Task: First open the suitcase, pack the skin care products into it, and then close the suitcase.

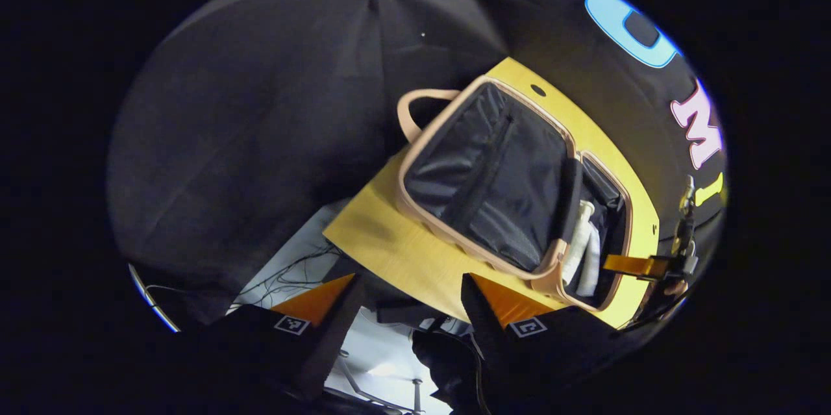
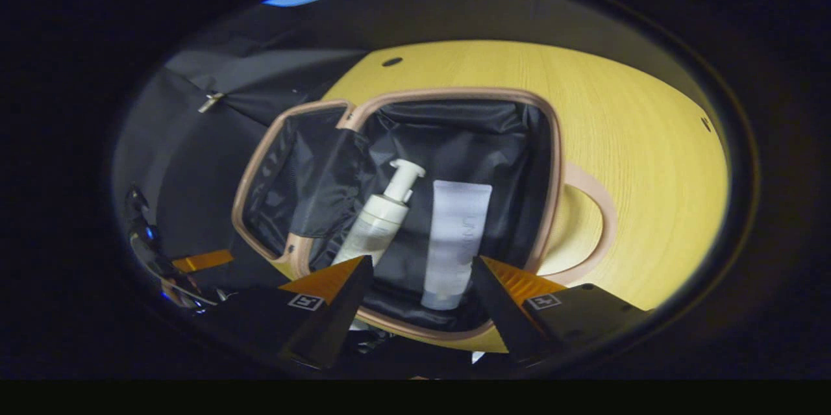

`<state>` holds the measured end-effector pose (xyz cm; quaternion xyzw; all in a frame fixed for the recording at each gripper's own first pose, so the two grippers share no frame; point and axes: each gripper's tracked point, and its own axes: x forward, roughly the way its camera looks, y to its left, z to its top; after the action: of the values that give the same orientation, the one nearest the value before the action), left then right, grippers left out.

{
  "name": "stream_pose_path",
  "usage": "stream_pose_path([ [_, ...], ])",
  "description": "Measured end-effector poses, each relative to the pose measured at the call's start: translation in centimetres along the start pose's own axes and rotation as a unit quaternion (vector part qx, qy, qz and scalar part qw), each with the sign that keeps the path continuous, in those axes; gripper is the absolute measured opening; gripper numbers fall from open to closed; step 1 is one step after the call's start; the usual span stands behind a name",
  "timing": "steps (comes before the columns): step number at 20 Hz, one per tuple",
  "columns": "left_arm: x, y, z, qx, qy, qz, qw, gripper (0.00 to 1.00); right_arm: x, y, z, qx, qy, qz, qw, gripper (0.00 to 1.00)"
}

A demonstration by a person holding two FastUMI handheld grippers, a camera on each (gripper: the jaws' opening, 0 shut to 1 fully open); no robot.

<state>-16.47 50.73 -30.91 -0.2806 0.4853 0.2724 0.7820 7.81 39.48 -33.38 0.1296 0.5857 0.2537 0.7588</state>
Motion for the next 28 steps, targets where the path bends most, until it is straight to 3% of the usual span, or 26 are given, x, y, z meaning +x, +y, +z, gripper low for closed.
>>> stream_pose_path([
  [1, -0.1, 0.5, 1.6, -0.001, -0.011, 0.000, 1.000, 0.95, -1.4, 0.8, 0.8, -0.009, -0.027, 0.019, 0.999, 0.96],
  [6, 2.3, 1.6, 11.3, -0.006, -0.057, -0.021, 0.998, 0.95, -7.6, 2.7, 2.4, -0.069, -0.104, 0.063, 0.990, 0.96],
  [9, 6.2, 1.4, 15.3, 0.006, -0.037, -0.017, 0.999, 0.95, -9.0, 4.7, 2.2, -0.049, -0.112, 0.095, 0.988, 0.95],
  [17, 15.8, 2.7, 17.3, 0.041, 0.043, 0.049, 0.997, 0.94, -8.8, 1.2, 2.2, -0.019, -0.112, 0.057, 0.992, 0.96],
  [21, 19.4, 2.1, 16.1, 0.018, 0.072, 0.040, 0.996, 0.90, -8.5, 0.7, 1.4, -0.004, -0.107, 0.055, 0.993, 0.96],
  [22, 19.9, 0.8, 15.8, 0.002, 0.079, 0.018, 0.997, 0.74, -8.5, 0.4, 1.3, 0.000, -0.106, 0.053, 0.993, 0.96],
  [23, 19.7, 0.6, 16.0, -0.008, 0.083, 0.021, 0.996, 0.58, -8.6, 0.0, 1.3, 0.005, -0.106, 0.049, 0.993, 0.96],
  [25, 20.0, 0.8, 15.8, 0.032, 0.086, 0.045, 0.995, 0.26, -9.1, -0.8, 1.5, 0.014, -0.111, 0.042, 0.993, 0.96],
  [26, 19.4, 0.6, 16.5, 0.046, 0.075, 0.045, 0.995, 0.19, -9.4, -1.1, 1.5, 0.017, -0.115, 0.041, 0.992, 0.96],
  [28, 17.6, -0.7, 17.7, 0.050, 0.053, 0.020, 0.997, 0.17, -9.9, -1.6, 1.3, 0.022, -0.123, 0.037, 0.991, 0.95],
])
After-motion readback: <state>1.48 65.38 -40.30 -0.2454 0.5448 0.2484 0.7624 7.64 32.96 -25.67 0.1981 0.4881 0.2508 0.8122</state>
